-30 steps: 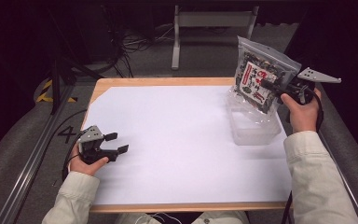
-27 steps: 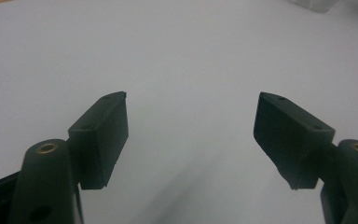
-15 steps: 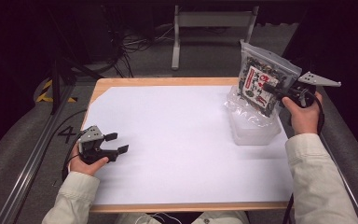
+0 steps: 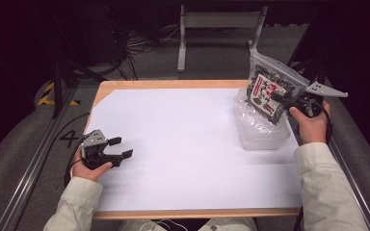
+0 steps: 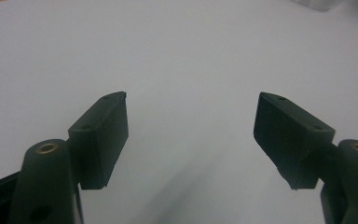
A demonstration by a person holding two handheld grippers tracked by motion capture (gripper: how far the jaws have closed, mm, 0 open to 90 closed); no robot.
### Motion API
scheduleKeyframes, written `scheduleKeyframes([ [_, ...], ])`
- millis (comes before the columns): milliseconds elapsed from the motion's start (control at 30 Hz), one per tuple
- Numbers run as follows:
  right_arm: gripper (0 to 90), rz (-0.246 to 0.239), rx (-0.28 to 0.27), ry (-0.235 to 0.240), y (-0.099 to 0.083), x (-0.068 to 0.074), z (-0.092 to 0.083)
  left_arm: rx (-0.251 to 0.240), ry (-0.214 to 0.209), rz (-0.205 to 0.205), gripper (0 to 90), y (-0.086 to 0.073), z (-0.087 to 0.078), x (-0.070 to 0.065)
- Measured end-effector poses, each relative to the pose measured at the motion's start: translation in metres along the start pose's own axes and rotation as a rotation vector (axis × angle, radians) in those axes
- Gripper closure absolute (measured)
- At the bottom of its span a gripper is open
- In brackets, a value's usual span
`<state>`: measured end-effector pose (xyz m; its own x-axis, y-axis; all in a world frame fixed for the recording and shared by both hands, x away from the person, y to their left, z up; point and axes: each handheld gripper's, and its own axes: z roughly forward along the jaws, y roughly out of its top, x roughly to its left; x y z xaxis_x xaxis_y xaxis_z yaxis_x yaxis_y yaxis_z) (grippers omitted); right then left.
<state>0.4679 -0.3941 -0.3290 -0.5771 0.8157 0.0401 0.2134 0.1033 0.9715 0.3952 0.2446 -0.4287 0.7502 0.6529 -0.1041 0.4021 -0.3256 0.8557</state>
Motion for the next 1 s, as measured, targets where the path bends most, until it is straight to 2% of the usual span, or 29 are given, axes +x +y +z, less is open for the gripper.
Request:
scheduleKeyframes([
  [133,74.7,-0.002,-0.009,0.000,-0.004,0.000,-0.001,0.002,0.002,-0.001,27.2,0.000,0.000,0.000],
  [233,74.7,-0.011,0.005,-0.001,-0.005,0.001,-0.001,0.002,0.003,-0.003,27.2,0.000,0.000,0.000],
  [267,74.7,-0.037,0.038,-0.003,-0.006,0.003,0.001,0.001,0.003,-0.004,27.2,0.000,0.000,0.000],
  [333,74.7,-0.055,0.076,0.004,-0.009,0.005,0.005,0.000,0.005,-0.005,27.2,0.000,-0.001,0.000],
  [433,74.6,-0.058,0.075,0.006,-0.013,0.006,0.007,0.002,0.003,-0.006,27.2,0.000,-0.001,0.000],
  [700,74.6,-0.029,0.067,-0.007,-0.028,0.005,0.008,0.006,0.006,-0.002,27.2,0.000,0.000,0.000],
  [1000,74.6,0.074,0.023,-0.024,-0.042,-0.005,0.003,0.007,0.007,0.000,27.2,0.000,-0.001,0.000],
])
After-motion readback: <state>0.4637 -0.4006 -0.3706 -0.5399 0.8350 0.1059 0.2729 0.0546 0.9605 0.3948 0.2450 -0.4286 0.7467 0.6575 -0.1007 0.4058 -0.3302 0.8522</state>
